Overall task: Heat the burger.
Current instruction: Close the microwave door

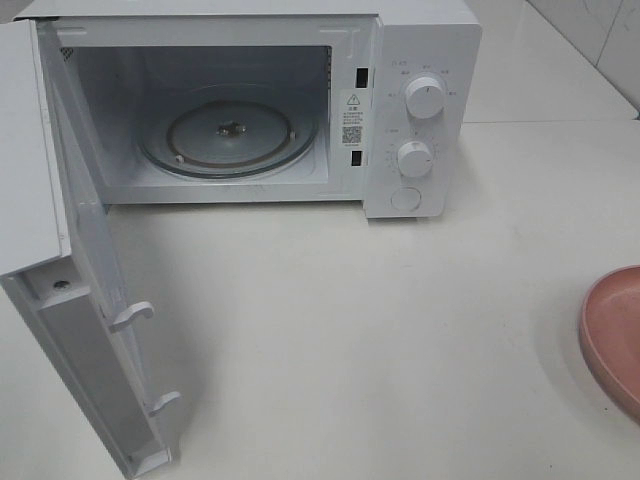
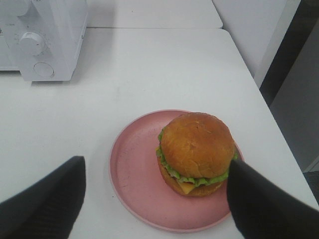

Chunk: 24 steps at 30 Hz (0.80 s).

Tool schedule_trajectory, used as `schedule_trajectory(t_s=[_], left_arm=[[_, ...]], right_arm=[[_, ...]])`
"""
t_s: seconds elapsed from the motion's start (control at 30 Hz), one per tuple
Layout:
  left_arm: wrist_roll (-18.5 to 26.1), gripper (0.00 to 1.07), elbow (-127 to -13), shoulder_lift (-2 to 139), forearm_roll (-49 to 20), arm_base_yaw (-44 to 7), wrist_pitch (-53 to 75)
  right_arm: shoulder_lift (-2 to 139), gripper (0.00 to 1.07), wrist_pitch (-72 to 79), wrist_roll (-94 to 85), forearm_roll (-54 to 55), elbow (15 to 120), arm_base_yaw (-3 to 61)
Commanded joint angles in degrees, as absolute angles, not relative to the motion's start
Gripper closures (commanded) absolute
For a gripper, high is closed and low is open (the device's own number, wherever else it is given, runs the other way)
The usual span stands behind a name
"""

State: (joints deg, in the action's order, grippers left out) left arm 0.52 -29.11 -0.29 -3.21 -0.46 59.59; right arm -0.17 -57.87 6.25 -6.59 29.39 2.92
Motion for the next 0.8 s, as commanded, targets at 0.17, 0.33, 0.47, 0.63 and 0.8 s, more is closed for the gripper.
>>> schedule_trajectory(t_s=[0.17,0.33,0.47,0.63,0.8], left_arm=[[-0.9,0.32,-31.3,4.6,-2.2,-0.3,56.1],[-0.9,0.83,-31.3,10.8,-1.7,-0.3,52.0],[-0.9,1.06,-31.2,14.1,-0.9,-0.3,49.8],[-0.8,1.07,-31.2,20.2,1.4,-0.3,43.7],[-0.8,1.07,-31.1,28.4,1.3,-0.3,32.8]], right_arm=[[-1.6,0.32,-57.1,5.8,-6.6,29.3,2.6],[-1.6,0.32,-57.1,5.8,-6.6,29.3,2.6],[-1.6,0.32,-57.1,5.8,-6.6,29.3,2.6],[-1.6,0.32,-57.1,5.8,-6.6,29.3,2.6],[-1.6,0.32,-57.1,5.8,-6.6,29.3,2.6]])
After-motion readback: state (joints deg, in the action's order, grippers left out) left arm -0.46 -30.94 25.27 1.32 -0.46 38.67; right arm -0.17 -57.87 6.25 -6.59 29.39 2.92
